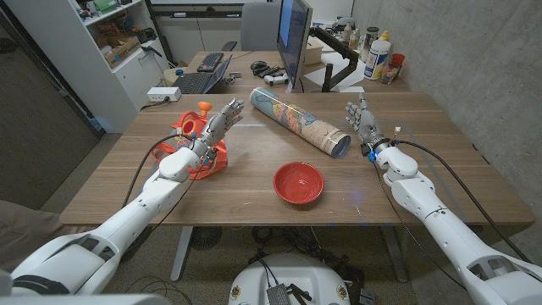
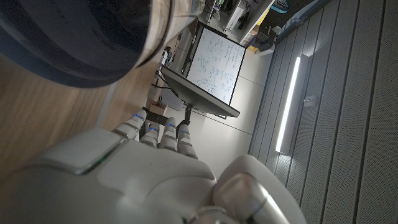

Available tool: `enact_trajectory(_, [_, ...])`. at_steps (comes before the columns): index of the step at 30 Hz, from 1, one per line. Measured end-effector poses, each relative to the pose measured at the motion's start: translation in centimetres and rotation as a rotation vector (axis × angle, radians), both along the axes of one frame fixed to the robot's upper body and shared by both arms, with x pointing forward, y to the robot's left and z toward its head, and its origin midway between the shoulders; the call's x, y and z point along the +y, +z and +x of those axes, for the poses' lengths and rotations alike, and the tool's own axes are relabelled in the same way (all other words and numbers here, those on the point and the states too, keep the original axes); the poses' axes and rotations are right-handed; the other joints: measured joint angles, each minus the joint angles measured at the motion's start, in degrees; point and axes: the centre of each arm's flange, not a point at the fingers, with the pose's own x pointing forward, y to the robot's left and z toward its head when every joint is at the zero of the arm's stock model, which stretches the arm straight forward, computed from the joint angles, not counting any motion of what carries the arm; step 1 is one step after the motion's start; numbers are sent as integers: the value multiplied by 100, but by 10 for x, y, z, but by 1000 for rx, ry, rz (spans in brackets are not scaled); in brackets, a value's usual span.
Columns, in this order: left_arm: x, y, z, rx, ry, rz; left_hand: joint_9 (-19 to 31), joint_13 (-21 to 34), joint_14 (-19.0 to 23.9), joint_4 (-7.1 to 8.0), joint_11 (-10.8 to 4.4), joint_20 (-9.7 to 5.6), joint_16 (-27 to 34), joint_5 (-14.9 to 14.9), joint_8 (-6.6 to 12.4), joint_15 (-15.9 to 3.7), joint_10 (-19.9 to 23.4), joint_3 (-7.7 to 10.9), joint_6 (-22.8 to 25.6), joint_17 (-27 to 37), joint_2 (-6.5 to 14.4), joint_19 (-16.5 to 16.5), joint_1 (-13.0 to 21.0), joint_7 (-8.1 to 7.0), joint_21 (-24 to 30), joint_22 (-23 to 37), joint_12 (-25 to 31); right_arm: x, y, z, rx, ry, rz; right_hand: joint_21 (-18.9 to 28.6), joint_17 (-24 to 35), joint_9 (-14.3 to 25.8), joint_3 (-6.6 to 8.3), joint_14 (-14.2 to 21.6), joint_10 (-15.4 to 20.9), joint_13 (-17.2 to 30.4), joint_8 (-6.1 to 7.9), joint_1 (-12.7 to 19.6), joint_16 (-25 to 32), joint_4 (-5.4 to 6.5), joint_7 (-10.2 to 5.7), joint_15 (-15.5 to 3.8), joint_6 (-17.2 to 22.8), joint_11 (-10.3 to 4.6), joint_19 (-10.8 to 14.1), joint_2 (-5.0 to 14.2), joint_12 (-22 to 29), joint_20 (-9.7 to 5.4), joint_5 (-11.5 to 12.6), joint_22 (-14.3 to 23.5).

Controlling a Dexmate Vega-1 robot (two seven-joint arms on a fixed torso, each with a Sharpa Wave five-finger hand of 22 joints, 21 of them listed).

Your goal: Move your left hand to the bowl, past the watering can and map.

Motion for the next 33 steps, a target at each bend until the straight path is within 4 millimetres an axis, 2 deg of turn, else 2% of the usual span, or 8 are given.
enact_trajectory(6, [-6,0,-3,-35,28,44,0,0,32,39,0,5,18,0,0,14,61,-39,55,0,-34,52,-85,15,22,28,3,0,2,0,-5,-14,-12,0,0,0,0,0,0,0,0,0,0,0,0,0,0,0,-20,0,0,-20,0,0])
enact_trajectory(11, [-10,0,-7,-74,41,81,0,0,51,60,-8,-77,19,41,0,-5,113,-108,120,0,-101,134,-163,17,21,28,26,-1,3,0,-5,-21,-18,0,0,0,0,1,0,0,0,0,0,0,0,0,0,0,-20,0,0,-20,44,0])
enact_trajectory(16, [-14,0,-11,-108,50,102,0,0,79,86,0,-83,19,41,0,23,121,-134,149,0,-130,140,-192,46,21,12,29,-1,4,0,-5,-25,-21,0,0,0,0,1,-12,0,0,0,0,0,0,0,0,12,-20,0,0,-20,44,0])
enact_trajectory(33, [-26,-5,-24,-212,54,180,0,0,185,79,-28,-126,60,106,0,6,214,-220,179,0,-206,182,-267,15,21,13,29,-1,4,1,-3,-31,-20,0,0,-1,-24,1,-30,-1,0,0,0,24,0,0,0,30,-20,0,0,-20,44,0])
